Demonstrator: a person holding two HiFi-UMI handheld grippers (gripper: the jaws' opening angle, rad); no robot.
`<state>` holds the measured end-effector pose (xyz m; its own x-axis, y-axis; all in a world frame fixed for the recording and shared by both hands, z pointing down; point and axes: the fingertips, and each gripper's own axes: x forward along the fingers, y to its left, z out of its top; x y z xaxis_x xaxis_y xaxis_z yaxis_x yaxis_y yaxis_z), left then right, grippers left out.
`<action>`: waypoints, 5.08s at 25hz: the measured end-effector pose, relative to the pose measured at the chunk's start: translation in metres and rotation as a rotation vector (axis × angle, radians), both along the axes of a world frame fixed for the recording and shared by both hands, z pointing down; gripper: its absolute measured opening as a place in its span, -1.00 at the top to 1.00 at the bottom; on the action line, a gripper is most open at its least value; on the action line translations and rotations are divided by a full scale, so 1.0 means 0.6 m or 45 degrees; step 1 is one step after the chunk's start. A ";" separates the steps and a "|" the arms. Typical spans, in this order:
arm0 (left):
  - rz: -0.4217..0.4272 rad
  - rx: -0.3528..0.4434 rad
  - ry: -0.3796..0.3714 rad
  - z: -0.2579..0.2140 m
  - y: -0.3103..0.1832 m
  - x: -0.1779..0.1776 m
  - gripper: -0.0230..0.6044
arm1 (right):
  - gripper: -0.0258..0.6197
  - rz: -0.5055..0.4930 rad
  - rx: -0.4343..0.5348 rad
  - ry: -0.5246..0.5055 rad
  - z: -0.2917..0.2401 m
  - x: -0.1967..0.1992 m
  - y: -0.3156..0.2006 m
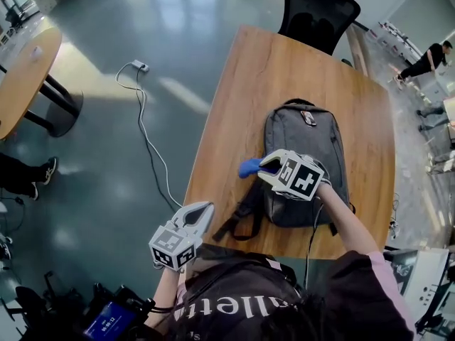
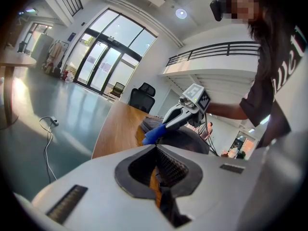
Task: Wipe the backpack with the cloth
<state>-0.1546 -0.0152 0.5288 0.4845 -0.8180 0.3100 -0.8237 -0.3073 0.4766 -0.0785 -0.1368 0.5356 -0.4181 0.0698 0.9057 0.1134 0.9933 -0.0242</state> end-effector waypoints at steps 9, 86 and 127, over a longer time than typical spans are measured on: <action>0.039 0.014 0.001 0.008 0.022 0.013 0.92 | 0.73 0.112 -0.100 -0.019 0.018 0.035 0.122; 0.317 0.089 -0.040 -0.044 -0.059 0.175 0.92 | 0.73 1.282 -0.210 -0.793 -0.099 0.158 0.007; 0.362 0.080 -0.039 -0.040 -0.085 0.223 0.92 | 0.73 1.462 -0.026 -0.985 -0.204 0.303 -0.083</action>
